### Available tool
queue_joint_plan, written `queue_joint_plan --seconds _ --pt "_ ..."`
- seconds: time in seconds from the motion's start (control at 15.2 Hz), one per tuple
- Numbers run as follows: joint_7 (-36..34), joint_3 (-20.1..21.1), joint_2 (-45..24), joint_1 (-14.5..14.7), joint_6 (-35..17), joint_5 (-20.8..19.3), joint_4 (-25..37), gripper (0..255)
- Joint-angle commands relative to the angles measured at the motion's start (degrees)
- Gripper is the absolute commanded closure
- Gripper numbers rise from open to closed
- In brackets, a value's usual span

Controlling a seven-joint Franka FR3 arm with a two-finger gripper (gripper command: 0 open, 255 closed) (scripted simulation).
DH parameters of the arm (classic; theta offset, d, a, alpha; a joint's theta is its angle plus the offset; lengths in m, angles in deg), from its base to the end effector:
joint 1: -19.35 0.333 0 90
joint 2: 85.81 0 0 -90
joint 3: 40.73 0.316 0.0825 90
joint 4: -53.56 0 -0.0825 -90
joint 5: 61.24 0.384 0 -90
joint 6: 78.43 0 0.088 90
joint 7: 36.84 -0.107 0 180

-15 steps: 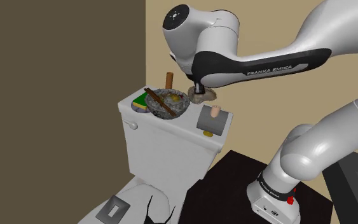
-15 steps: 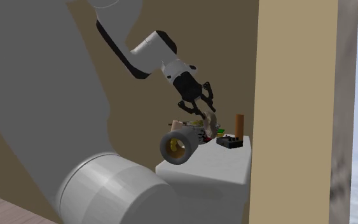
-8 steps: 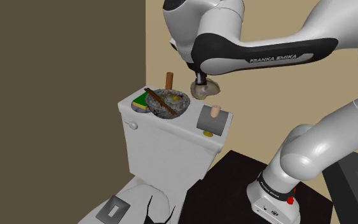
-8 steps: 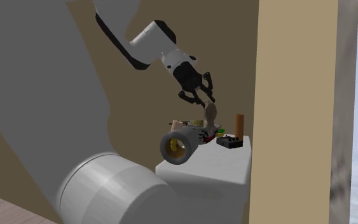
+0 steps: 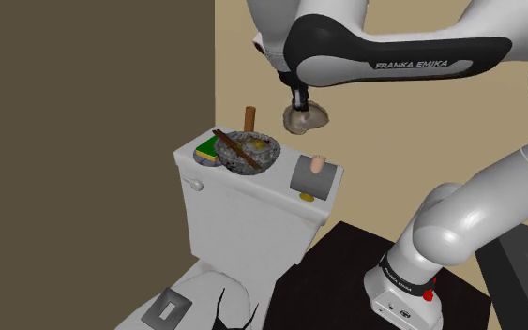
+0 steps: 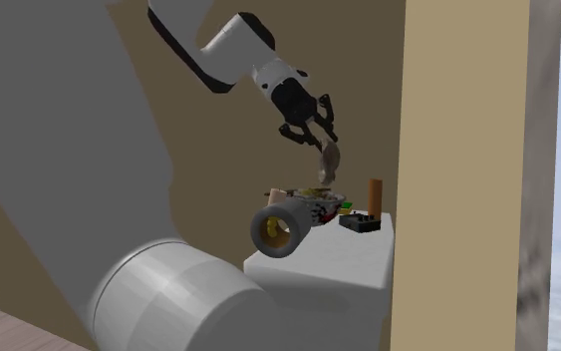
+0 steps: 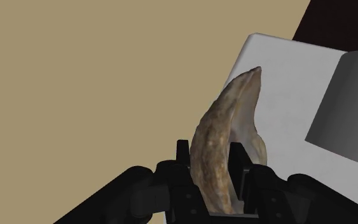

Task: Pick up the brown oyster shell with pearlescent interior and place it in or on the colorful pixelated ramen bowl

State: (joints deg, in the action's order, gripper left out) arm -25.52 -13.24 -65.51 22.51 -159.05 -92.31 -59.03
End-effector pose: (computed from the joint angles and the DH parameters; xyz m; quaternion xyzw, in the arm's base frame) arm 0.3844 0.1943 0.6103 0.8815 0.3029 -0.0598 0.3571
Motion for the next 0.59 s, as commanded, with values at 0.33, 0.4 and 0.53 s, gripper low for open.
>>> queue_joint_plan --seconds 0.33,0.4,0.53 --pt "-6.5 7.5 -15.9 0.4 7.9 -4.6 16.7 255" --pt "-7.6 8.6 -18.9 1.0 9.6 -5.9 19.9 255" --pt "-9.6 10.4 -25.2 2.9 13.2 -9.0 26.6 255"
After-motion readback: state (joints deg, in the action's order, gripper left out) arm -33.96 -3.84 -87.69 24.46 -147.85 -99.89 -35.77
